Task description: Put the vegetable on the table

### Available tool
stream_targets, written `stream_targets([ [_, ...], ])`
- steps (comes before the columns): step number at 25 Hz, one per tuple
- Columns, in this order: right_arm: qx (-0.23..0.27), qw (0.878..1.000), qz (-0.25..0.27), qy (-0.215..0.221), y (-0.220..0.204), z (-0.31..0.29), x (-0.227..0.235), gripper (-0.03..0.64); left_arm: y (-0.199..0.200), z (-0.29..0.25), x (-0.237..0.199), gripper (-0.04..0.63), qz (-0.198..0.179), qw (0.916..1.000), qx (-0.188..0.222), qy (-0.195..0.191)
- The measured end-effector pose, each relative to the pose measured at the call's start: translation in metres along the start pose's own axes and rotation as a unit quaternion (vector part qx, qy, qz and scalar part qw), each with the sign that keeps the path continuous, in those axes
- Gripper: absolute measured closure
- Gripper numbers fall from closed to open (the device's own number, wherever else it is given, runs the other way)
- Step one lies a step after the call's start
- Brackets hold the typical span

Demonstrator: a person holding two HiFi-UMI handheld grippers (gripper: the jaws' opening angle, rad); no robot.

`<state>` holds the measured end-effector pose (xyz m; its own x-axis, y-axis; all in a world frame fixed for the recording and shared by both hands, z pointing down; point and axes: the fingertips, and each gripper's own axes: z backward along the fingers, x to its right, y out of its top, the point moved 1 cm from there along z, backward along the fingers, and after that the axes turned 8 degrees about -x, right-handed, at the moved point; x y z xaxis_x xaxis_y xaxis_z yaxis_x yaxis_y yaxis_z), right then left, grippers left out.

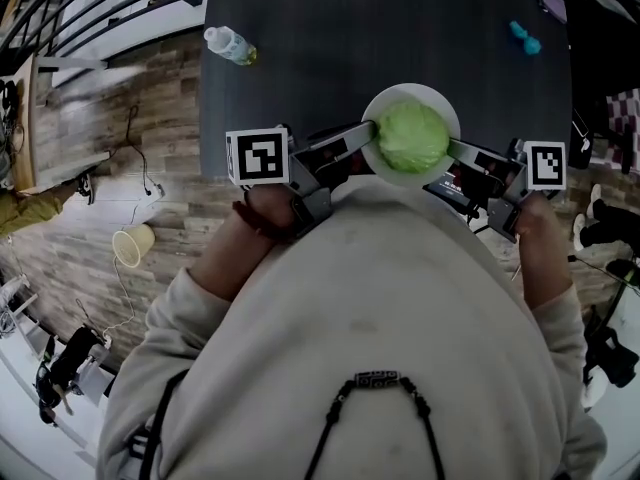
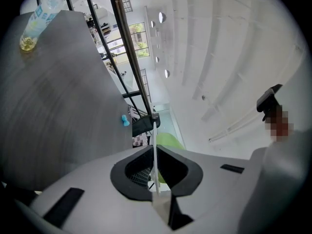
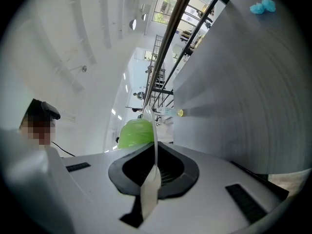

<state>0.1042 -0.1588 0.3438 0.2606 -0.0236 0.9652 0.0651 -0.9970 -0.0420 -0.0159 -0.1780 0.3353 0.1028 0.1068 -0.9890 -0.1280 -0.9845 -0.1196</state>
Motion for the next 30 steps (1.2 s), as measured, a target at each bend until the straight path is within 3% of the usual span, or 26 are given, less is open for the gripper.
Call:
stream_targets([
  [20,-0.013,1.000,-0.014,-0.009,0.002,0.002,0.017,0.592,0.000,-0.006,-0.019,0.574,-0.011,0.9996,-0.015,0.024],
  [26,-0.017,1.000,-0.018,-0.011,0.001,0.003,0.023,0.592,-0.003,-0.009,-0.024,0.574,0.004,0.9997,-0.006,0.024],
  [30,-0.021,1.000,-0.017,-0.007,0.002,0.002,0.026,0.592,-0.003,-0.009,-0.027,0.575,-0.005,0.9994,-0.004,0.033],
])
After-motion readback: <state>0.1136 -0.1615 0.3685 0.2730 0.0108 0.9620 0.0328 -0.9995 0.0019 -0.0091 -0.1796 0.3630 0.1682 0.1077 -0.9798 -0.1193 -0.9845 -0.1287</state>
